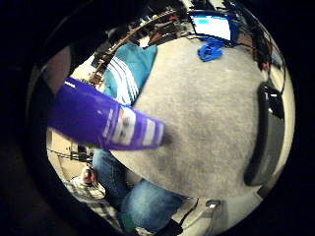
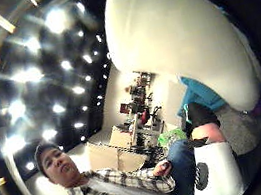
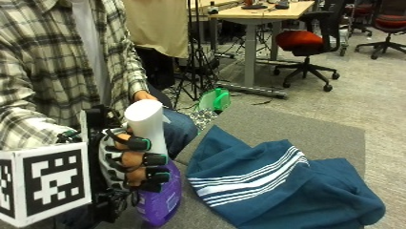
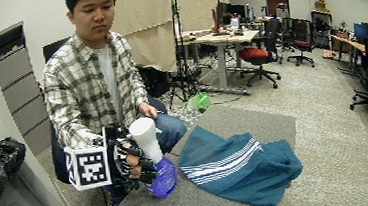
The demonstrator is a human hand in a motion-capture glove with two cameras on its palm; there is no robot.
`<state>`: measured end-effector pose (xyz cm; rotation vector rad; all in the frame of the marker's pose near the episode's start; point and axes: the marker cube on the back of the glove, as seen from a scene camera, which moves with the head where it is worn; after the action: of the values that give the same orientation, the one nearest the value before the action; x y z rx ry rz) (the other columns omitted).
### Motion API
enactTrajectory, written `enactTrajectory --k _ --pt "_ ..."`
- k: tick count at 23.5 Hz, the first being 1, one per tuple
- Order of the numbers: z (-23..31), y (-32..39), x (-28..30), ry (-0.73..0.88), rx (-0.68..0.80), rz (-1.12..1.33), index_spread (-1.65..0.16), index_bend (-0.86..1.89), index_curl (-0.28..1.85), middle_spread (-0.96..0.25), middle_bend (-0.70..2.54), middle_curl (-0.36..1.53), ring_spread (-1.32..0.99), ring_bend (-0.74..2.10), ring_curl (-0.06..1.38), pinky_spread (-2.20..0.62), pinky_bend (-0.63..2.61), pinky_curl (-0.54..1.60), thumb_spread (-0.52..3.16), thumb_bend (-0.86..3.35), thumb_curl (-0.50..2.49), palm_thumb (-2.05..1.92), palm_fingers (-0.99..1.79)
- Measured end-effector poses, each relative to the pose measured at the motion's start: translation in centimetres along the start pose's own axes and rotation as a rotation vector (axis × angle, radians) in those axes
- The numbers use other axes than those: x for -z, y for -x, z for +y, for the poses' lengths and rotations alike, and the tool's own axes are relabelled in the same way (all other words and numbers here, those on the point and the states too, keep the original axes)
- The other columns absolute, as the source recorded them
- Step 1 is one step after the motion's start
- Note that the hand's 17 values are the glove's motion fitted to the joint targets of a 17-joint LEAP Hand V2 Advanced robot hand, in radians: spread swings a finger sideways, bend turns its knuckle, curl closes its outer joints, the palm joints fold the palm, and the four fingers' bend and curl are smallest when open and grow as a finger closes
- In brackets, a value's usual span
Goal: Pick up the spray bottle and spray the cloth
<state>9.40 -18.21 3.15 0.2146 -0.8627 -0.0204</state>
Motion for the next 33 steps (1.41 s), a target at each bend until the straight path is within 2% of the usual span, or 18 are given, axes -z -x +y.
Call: enactTrajectory --k 8,17,20,23,33 --pt "-2.2 0.2 -0.8 -0.029 0.103 -0.131 -0.32 0.05 0.07 -0.04 0.34 0.30 0.00 0.72 0.30 0.12 0.82 0.29 0.90 0.14 0.44 0.88 0.44" --pt "-2.5 -0.1 -2.0 -0.078 0.121 -0.163 -0.33 -0.02 0.03 -0.09 0.47 0.37 -0.13 0.83 0.36 -0.02 0.93 0.32 0.74 0.12 0.51 1.01 0.80" --pt "-3.4 0.1 -1.8 -0.091 0.120 -0.156 -0.32 0.01 0.03 -0.13 0.60 0.42 -0.15 0.82 0.37 -0.07 0.87 0.32 0.61 0.09 0.54 1.04 0.89" --pt "-3.8 0.2 -1.8 -0.127 0.108 -0.147 -0.30 0.21 0.10 -0.15 0.59 0.43 -0.18 0.76 0.37 -0.10 0.77 0.30 0.51 0.07 0.57 1.06 1.03" --pt "-4.2 0.3 -1.6 -0.190 0.091 -0.094 -0.30 0.27 0.23 -0.20 0.54 0.45 -0.21 0.66 0.39 -0.16 0.62 0.29 0.34 0.00 0.63 1.10 1.19"
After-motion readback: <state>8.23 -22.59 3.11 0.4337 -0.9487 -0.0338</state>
